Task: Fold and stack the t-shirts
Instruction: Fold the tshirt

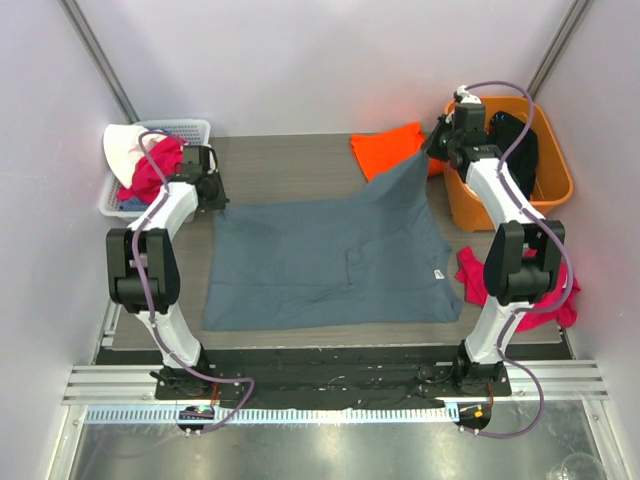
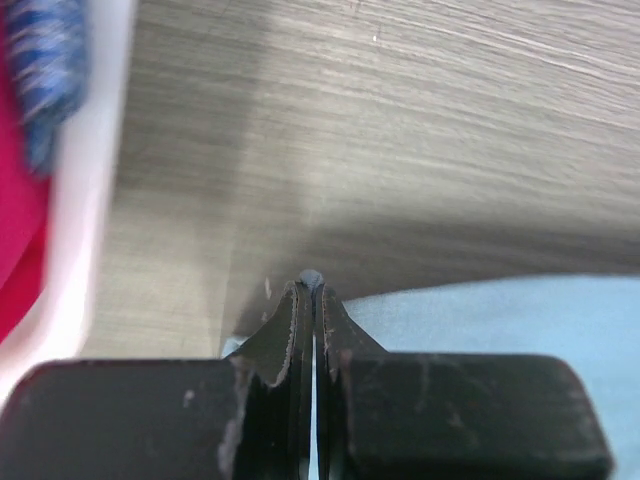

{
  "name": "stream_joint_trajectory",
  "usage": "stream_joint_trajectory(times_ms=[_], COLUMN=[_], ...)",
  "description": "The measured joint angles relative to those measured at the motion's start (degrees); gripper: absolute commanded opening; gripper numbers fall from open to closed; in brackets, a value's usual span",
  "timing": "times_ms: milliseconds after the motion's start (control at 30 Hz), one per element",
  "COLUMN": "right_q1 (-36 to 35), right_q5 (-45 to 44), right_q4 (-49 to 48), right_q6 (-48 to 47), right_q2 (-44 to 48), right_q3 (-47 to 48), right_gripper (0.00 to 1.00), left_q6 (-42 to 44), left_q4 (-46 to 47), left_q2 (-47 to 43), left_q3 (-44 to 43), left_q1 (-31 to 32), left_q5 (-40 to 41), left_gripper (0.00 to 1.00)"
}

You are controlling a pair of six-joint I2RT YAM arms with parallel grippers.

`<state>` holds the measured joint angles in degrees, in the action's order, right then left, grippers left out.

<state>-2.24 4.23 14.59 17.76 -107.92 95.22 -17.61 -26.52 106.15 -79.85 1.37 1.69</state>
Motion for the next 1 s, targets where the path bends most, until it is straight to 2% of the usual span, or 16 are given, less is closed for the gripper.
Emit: stream_joint_trajectory(times_ms=[200,433,633,1000], right_q1=[0.07,0.11,0.11,0.11], right_q5=[-2.05,-4.22,-6.25,-8.13], right_q4=[0.90,4.07,6.56,14.69], right_q6=[2.03,6.05,10.19,13.05], right_q2=[8.20,16.02,25.46,39.21], right_q3=[-14.14,-24.48,-31.56,-39.32], right_gripper=[0.01,0.01,0.01,0.01], left_q6=[-0.02,-0.42,-1.77,-3.06], left_q4=[-0.83,-2.27,-3.30,-3.72], left_q2=[-7.98,-13.22,-16.81,-18.05], left_q3=[5.14,12.07,16.96,18.53], left_q1=[0.00,0.00,0.00,0.00], left_q5=[0.68,1.66,1.79,2.45], left_gripper=[0.00,0.00,0.00,0.00])
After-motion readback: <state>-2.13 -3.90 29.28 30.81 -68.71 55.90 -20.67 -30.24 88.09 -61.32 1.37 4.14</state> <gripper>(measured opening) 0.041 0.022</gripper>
